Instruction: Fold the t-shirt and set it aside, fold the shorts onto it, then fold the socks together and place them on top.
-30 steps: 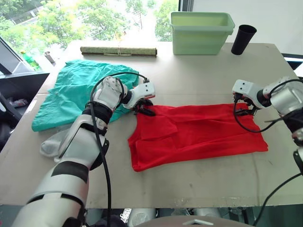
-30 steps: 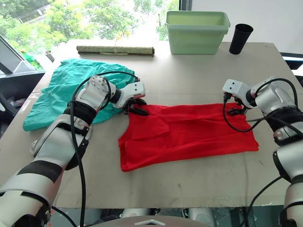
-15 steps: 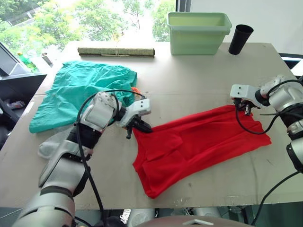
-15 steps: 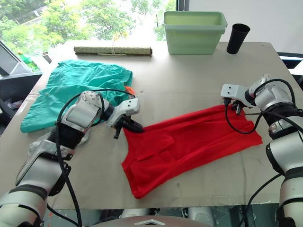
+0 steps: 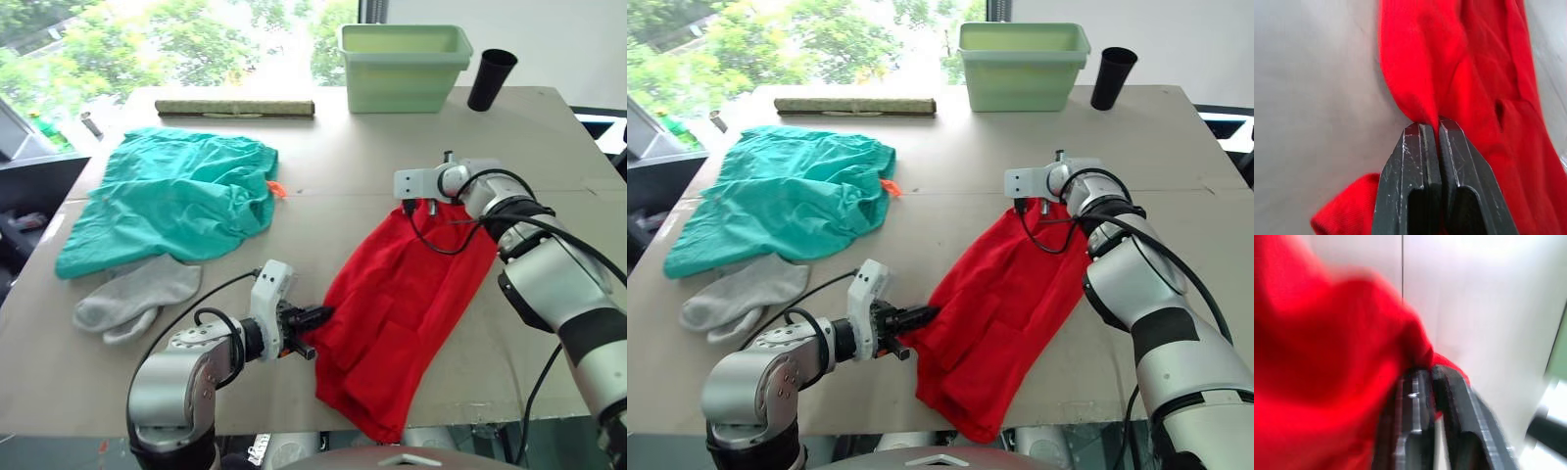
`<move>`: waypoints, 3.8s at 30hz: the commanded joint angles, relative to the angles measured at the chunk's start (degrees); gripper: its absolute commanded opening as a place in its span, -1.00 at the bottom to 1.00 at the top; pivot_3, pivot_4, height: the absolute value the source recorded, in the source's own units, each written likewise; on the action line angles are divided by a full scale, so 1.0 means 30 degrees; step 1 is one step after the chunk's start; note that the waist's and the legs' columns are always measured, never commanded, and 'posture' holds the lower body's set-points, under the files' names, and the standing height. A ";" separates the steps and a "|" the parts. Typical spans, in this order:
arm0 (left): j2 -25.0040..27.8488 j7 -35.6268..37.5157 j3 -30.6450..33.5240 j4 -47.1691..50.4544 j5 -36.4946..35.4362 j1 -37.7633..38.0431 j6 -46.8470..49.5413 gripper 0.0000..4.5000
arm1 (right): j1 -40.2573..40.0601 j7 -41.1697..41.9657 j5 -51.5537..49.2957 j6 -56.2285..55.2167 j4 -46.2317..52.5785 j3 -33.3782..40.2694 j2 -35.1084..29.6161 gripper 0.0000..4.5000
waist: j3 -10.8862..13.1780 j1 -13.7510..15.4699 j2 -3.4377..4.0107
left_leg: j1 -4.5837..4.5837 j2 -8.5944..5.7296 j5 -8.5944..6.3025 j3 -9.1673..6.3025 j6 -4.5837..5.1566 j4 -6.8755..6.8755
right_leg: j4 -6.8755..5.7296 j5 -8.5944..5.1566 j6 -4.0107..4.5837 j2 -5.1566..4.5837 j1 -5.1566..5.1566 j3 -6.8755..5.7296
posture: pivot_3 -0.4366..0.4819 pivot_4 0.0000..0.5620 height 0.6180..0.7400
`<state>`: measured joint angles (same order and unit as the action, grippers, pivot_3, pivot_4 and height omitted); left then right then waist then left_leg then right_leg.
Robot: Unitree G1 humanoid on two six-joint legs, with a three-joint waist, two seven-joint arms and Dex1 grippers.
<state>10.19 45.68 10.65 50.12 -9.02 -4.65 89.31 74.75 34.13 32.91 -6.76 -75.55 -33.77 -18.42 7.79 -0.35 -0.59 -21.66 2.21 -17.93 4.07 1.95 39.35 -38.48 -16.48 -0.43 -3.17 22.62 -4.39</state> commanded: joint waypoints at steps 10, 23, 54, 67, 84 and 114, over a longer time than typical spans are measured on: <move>0.9880 0.7326 0.0188 -0.6616 -0.7387 -0.4744 -0.4202 0.30 | -0.7591 0.1966 -0.9611 1.5029 2.0314 1.2377 -0.3065 0.57 | -0.0013 -0.0162 0.0042 | -0.0036 0.0028 0.0007 -0.0029 -0.0017 -0.0105 | 0.0110 0.0006 0.0005 0.0029 -0.0044 -0.0073 | -0.05 -0.47 1.00; 1.2930 0.7429 -0.7549 -1.0882 -0.5473 -0.7113 -0.9939 0.30 | -1.5510 -0.5677 -1.0211 2.4637 2.9523 1.8064 0.0384 0.57 | -0.0014 -0.0085 0.0111 | -0.0027 -0.0016 0.0007 0.0034 -0.0019 -0.0087 | 0.0106 0.0007 -0.0001 0.0065 0.0041 0.0084 | -0.05 -0.47 1.00; -0.2744 -0.8046 0.2424 0.0063 -0.8056 0.2914 -0.0124 -1.00 | -0.2100 -0.4829 -0.7380 0.5250 0.1990 0.9138 0.1216 -0.98 | -0.0171 -0.0430 -0.0105 | 0.0270 -0.0021 0.0004 0.0228 -0.0015 -0.0332 | 0.0157 0.0008 0.0003 0.0127 0.0001 0.0455 | -0.05 -0.47 1.00; 0.8593 0.3560 0.4796 -0.2254 -1.2231 0.1401 -0.4441 0.10 | -1.2155 0.5993 -1.3043 0.6748 2.2198 1.0641 -0.4786 0.49 | -0.0161 0.0078 -0.0109 | 0.0199 -0.0008 0.0018 0.0089 -0.0053 -0.0320 | 0.0182 0.0004 0.0006 0.0117 -0.0001 0.0330 | -0.05 -0.47 1.00; 1.2740 1.0036 -0.6055 -1.0559 -0.4143 -0.1773 -2.1075 0.99 | -3.4633 0.4278 -1.5845 1.4402 4.4727 1.5158 -0.9259 1.00 | -0.0054 0.0381 -0.0042 | 0.0273 -0.0035 -0.0004 -0.0005 -0.0040 -0.0324 | 0.0184 -0.0012 -0.0009 0.0206 -0.0099 0.0468 | -0.05 -0.47 1.00; 1.1462 0.4921 -0.2430 -0.9738 -0.5715 0.4502 -2.2741 -0.65 | -3.9277 0.0797 -1.3452 1.2667 4.3664 1.4511 -0.7432 -0.61 | -0.0121 0.0386 -0.0193 | 0.0263 -0.0022 -0.0025 -0.0004 -0.0005 -0.0334 | 0.0187 -0.0018 -0.0009 0.0187 -0.0077 0.0467 | -0.05 -0.47 1.00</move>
<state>44.36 59.06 -0.69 19.53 -20.50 8.60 18.53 -42.12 35.13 -7.41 34.45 53.66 7.04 -40.10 7.42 0.81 -1.17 -20.88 2.15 -18.00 4.06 1.94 38.34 -37.92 -16.53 -0.46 -2.61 22.39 -2.99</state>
